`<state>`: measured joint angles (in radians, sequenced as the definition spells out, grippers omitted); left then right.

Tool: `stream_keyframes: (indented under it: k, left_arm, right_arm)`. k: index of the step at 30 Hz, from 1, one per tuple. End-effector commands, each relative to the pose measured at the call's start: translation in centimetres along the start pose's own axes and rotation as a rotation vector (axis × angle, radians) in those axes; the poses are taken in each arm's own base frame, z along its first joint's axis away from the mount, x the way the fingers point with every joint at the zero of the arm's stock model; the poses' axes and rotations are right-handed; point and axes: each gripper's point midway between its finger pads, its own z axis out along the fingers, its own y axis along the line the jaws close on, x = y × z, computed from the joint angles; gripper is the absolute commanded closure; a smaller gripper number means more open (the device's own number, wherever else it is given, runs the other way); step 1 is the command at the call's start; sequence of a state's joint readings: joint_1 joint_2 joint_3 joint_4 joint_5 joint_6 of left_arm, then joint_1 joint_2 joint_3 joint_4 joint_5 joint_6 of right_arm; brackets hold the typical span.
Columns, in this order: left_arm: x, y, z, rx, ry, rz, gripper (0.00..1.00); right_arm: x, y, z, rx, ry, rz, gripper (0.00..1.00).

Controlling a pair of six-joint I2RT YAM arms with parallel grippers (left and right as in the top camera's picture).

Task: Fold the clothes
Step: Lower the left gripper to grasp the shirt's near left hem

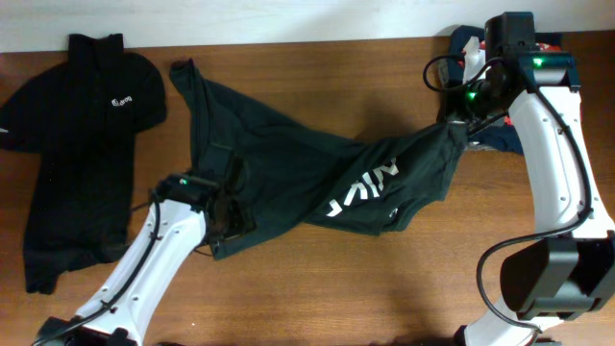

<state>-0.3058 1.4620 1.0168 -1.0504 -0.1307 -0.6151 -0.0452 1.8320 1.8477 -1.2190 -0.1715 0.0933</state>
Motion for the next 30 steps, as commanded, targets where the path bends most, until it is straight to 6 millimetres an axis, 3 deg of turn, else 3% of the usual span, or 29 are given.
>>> stream_keyframes:
  k: [1,8,16,24,30]
  left_arm:
    - [0.7,0.3,1.1,0.009,-0.003,-0.032,0.01]
    - [1.6,0.1,4.8,0.038,-0.020,-0.036,0.02]
    - [1.6,-0.6,5.8,0.083,-0.040,-0.010,0.18]
    - [2.9,0.2,7.4,0.065,-0.028,-0.009,0.19]
    - [2.7,-0.1,8.4,0.071,-0.035,-0.010,0.19]
  right_arm:
    - [-0.2,0.1,-0.6,-0.006,-0.016,-0.012,0.95]
    - [-0.2,0.0,-0.6,-0.001,-0.017,-0.012,0.95]
    - [-0.2,0.0,-0.5,0.002,-0.017,-0.012,0.95]
    - [-0.1,0.0,-0.6,0.002,-0.015,-0.012,0.95]
    - [-0.1,0.0,-0.6,0.002,-0.015,-0.012,0.95]
